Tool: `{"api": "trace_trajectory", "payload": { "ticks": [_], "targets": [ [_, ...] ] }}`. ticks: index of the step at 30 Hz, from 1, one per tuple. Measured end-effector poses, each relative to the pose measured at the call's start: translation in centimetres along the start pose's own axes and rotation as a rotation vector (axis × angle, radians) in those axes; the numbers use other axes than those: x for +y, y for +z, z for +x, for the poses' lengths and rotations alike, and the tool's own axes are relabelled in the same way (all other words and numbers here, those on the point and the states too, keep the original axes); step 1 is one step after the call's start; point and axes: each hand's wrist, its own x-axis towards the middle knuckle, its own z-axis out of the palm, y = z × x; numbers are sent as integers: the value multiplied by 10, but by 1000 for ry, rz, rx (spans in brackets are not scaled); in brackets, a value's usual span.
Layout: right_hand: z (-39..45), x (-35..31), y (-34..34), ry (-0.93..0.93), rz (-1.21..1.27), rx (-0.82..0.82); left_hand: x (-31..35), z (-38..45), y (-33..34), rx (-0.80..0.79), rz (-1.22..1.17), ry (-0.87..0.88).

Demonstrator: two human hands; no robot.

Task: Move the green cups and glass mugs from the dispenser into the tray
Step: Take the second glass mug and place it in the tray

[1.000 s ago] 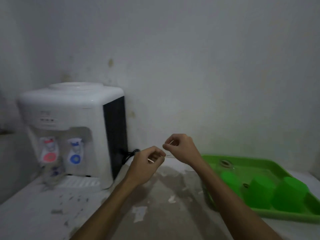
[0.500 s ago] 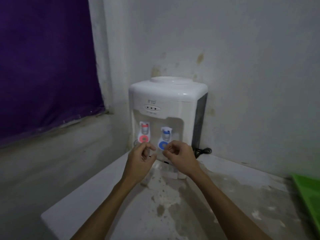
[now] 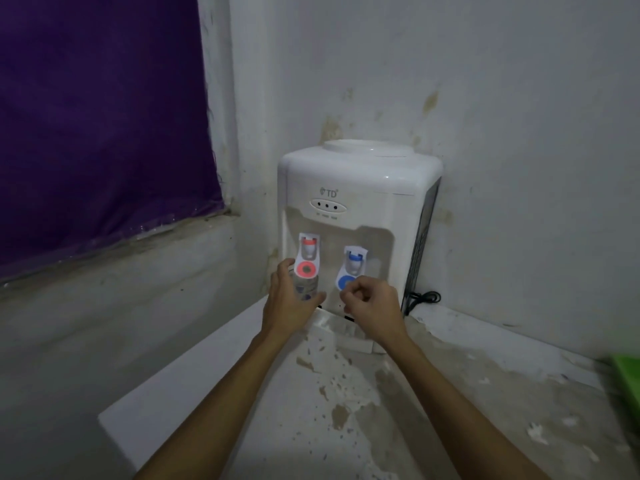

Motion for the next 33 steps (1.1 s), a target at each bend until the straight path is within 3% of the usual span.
{"api": "trace_trajectory", "payload": {
  "ticks": [11, 18, 25, 33],
  "targets": [
    [-10, -1, -15, 12, -44, -21, -6, 11, -12, -1, -16, -62],
    [-16, -7, -27, 0, -19, -6, 3, -2, -42, -121, 157, -108],
    [-34, -11, -39, 60, 134, -11, 73, -28, -72, -283, 153, -44],
    [-63, -14, -106, 196, 394, 28, 184, -54, -34, -401, -64, 182]
  ]
}}
